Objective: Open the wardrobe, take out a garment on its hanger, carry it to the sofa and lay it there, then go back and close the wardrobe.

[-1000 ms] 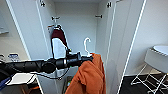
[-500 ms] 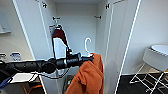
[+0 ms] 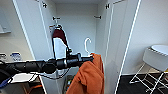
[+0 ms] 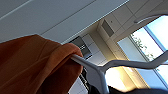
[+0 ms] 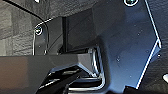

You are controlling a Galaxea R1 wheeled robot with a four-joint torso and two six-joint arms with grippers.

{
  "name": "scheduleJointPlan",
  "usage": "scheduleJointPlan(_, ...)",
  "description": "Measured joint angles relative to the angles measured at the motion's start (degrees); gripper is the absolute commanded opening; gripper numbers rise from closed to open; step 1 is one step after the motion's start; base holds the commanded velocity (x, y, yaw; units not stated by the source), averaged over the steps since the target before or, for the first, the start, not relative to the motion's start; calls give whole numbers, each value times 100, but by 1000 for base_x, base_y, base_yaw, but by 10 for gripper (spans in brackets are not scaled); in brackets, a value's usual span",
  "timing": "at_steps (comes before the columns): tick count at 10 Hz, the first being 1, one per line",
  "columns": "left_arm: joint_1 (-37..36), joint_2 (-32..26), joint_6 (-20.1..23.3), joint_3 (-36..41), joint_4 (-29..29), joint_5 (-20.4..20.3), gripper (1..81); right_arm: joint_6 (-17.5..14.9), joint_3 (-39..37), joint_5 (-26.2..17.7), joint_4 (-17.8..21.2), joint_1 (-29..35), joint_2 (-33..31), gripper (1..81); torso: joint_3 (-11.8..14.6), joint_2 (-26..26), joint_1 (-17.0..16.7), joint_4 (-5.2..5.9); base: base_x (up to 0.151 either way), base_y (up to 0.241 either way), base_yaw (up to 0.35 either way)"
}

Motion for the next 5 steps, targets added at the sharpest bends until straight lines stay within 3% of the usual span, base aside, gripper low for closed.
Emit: scheduleJointPlan(5, 79, 11, 2, -2, 0, -2, 10, 0, 0, 2, 0, 0, 0, 811, 0, 0, 0, 0, 0, 0, 0)
